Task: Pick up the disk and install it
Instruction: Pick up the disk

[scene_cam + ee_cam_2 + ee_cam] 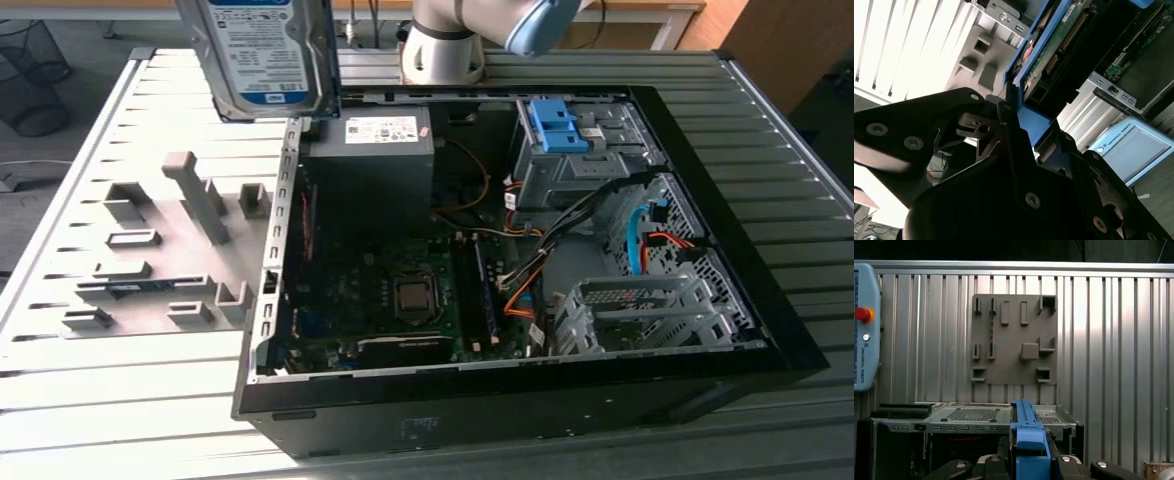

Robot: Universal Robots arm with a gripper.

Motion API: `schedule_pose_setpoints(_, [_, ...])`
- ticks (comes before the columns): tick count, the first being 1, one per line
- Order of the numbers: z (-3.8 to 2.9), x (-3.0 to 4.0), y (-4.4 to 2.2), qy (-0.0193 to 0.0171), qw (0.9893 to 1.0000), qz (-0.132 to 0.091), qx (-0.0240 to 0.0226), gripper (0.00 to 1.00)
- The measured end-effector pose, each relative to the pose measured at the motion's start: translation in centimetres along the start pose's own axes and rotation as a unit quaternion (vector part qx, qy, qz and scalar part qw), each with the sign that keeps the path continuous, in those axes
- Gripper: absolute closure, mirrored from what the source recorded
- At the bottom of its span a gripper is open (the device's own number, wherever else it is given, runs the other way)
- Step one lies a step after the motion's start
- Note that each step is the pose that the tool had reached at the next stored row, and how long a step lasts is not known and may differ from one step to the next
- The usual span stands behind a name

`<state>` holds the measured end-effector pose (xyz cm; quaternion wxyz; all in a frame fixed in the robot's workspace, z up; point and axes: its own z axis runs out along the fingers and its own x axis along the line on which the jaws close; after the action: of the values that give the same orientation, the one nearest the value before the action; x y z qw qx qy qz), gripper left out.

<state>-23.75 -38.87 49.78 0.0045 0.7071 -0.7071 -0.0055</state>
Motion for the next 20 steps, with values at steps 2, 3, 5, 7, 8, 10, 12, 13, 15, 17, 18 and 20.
schedule_pose_setpoints(2, [-0.01,0.00,-0.69,0.0000,1.0000,0.000,0.0000,0.63])
schedule_pose_setpoints(3, [-0.01,0.00,-1.01,0.0000,1.0000,0.000,0.0000,0.63])
schedule_pose_setpoints(5, [-0.02,0.00,-1.64,0.0000,1.0000,0.000,0.0000,0.63])
schedule_pose_setpoints(7, [-0.03,0.00,-2.31,0.0000,1.0000,0.000,0.0000,0.63])
schedule_pose_setpoints(8, [-0.03,0.01,-2.65,0.0000,1.0000,0.000,0.0000,0.63])
schedule_pose_setpoints(10, [-0.04,0.01,-3.34,-0.0001,1.0000,0.000,0.0000,0.63])
schedule_pose_setpoints(12, [-0.06,0.01,-4.02,0.0000,1.0000,0.000,0.0000,0.63])
schedule_pose_setpoints(13, [-0.05,0.02,-4.38,0.0000,1.0000,0.000,0.0000,0.63])
schedule_pose_setpoints(15, [-0.07,0.02,-5.05,0.0000,1.0000,0.000,0.0000,0.63])
schedule_pose_setpoints(17, [-0.07,0.02,-5.70,0.0000,1.0000,0.000,0.0000,0.63])
schedule_pose_setpoints(18, [-0.08,0.02,-6.00,0.0000,1.0000,0.000,0.0000,0.63])
schedule_pose_setpoints(20, [-0.09,0.02,-6.59,0.0000,1.0000,0.000,0.0000,0.63])
